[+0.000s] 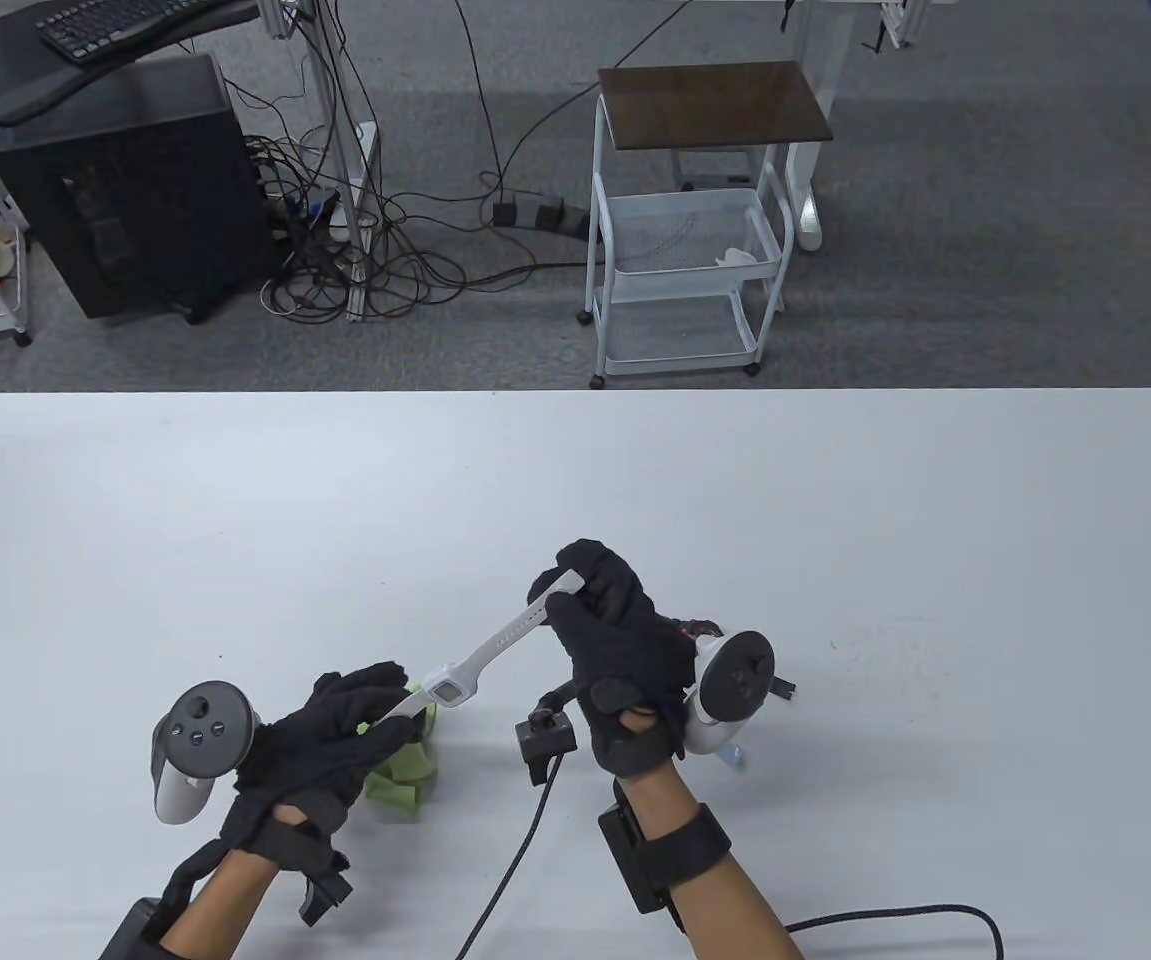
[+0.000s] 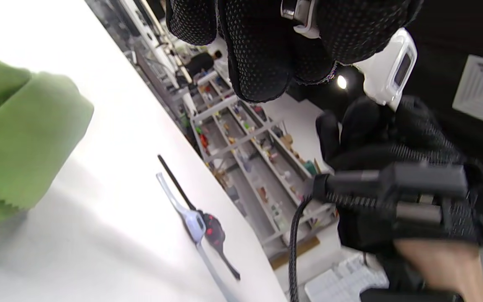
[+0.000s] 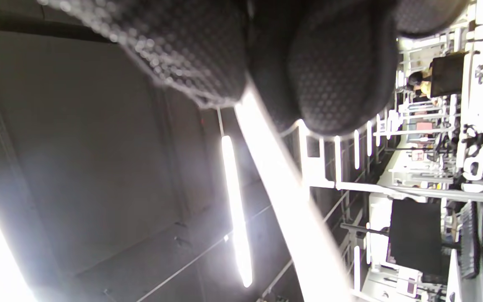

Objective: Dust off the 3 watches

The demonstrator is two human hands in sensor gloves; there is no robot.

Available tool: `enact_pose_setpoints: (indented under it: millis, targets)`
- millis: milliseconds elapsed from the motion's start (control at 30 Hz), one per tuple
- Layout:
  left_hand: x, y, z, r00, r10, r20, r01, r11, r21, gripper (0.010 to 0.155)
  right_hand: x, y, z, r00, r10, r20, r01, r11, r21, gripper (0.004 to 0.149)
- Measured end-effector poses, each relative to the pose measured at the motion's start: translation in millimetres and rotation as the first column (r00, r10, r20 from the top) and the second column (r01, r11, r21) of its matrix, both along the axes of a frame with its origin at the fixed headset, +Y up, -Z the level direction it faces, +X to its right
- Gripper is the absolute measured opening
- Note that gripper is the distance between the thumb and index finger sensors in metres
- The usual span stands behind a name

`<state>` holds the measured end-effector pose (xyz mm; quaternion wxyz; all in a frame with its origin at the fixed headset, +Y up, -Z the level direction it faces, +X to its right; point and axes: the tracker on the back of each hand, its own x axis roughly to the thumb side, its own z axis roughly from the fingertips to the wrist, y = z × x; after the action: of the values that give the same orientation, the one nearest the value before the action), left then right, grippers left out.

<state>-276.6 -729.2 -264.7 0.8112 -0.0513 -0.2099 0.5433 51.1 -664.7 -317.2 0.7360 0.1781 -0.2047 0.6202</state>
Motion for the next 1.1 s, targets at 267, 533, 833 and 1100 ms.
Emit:
enact_pose_setpoints:
  millis: [267,533,833,1100]
  targets:
    - [-17.9,5.2,-3.2,0.988,0.138,-0.076,-0.142,0.989,-0.047,0.04,18.8,-22.1,8.8,0.987,0.157,-0.018,-0.158,0.987,-0.036,0.045]
    - [-26.6,10.9,-6.9,0.956,0.271,-0.109,-0.279,0.959,-0.059,0.04,19.0,-52.2,25.3,0.945,0.314,-0.087,-0.323,0.94,-0.11,0.038]
    - [-17.0,37.9,-14.7,0.957,0.261,-0.125,-0.261,0.965,0.012,0.042,-10.3,-93.4,35.8,0.874,0.434,-0.219,-0.477,0.854,-0.208,0.043]
    - [-2.0,75.5,-26.7,0.981,0.157,-0.117,-0.146,0.984,0.101,0.042,-49.2,-100.6,43.5,0.827,0.444,-0.344,-0.529,0.822,-0.211,0.042]
